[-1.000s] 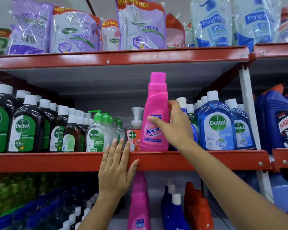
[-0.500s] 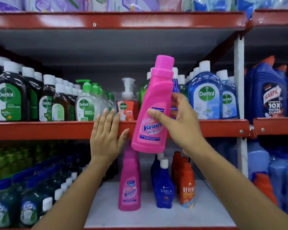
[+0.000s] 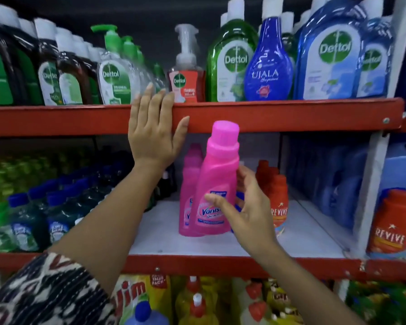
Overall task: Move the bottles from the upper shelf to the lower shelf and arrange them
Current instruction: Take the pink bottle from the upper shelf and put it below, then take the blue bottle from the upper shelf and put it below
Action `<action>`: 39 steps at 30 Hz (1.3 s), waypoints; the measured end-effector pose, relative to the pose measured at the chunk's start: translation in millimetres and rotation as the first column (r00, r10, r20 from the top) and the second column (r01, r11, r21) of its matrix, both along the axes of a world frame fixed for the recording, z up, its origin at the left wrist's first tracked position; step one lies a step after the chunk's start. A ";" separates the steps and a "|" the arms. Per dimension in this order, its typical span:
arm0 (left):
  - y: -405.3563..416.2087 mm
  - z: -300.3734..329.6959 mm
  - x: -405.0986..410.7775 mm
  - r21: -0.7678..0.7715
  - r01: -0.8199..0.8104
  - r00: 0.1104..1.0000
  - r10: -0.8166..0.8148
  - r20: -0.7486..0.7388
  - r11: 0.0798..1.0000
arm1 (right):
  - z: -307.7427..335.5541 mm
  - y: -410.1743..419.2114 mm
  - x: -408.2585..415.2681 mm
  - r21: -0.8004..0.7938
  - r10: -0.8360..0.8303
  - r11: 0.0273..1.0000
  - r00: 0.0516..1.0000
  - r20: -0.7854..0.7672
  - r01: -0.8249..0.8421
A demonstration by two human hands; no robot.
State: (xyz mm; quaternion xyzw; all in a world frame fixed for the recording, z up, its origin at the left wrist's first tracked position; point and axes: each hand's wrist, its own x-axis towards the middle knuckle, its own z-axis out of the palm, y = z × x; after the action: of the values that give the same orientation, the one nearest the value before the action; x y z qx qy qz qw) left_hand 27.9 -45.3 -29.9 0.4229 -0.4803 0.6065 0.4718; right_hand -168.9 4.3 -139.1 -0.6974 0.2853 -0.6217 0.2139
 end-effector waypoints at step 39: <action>-3.3 -0.7 0.3 -0.011 0.003 1.000 -0.003 0.012 1.000 | 25.6 -16.1 -46.1 -0.634 -0.770 0.576 0.603 -0.208 0.516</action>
State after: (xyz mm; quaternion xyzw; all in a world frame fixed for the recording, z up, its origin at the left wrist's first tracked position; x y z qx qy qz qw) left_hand 28.1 -48.6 -30.6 0.4160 -0.4803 0.6111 0.4720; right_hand -215.0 -11.7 -113.6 -0.6942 0.3920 -0.5214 -0.3041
